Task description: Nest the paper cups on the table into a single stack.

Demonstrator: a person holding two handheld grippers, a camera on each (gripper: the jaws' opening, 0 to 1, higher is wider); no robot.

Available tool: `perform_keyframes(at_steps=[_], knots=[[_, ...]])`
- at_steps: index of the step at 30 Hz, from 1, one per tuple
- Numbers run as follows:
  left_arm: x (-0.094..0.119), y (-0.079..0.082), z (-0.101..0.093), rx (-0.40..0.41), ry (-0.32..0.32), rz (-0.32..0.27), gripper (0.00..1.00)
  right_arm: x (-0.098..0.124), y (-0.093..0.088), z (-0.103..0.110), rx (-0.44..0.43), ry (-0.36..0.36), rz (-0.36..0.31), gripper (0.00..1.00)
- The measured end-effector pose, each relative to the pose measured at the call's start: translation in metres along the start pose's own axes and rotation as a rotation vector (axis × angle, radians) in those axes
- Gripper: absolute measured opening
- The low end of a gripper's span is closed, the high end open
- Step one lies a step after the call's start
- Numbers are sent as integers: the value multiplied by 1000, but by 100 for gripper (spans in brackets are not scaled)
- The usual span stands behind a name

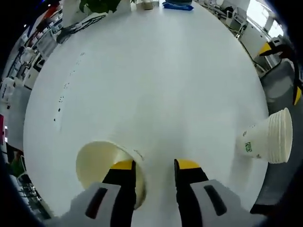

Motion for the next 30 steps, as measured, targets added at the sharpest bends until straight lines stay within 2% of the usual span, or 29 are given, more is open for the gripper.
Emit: perform_keyframes(at_steps=[1, 2, 3, 4, 6, 9, 11, 20, 23, 29, 30], knots=[[2, 0, 3, -9, 17, 2, 20, 1, 0, 0, -2, -1, 0, 88], [0, 1, 7, -6, 22, -10, 18, 1, 0, -1, -4, -2, 0, 88], [-2, 1, 11, 19, 15, -22, 18, 0, -1, -1, -4, -2, 2, 88], [2, 4, 6, 23, 11, -23, 19, 0, -1, -2, -3, -2, 3, 88], [0, 5, 9, 8, 21, -18, 17, 0, -1, -1, -4, -4, 3, 88], [0, 4, 10, -13, 49, 1, 7, 1, 0, -2, -6, -5, 2, 88], [-2, -2, 14, -10, 44, 1, 0, 1, 0, -1, -6, -4, 1, 88], [6, -3, 7, -13, 24, -10, 0, -1, 2, -2, -1, -4, -1, 88], [11, -7, 9, -12, 19, -15, 0, -1, 2, -1, 2, -3, 0, 88], [33, -9, -7, -45, 16, -3, 0, -4, 4, 1, 12, 5, -4, 88], [32, -11, -2, -48, 15, -1, 0, -4, 5, 2, 13, 7, -4, 88]])
Point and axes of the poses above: the point that each gripper's makers call its tool centre point, and the gripper's own axes: x roughly backward along the fingers, z roughly to its left, y roughly out of its top, the point moved 9 cm from there along x, roughly backward along the fingers, and after that the axes turned 7 degrees about -y, right-handed, at the moved point
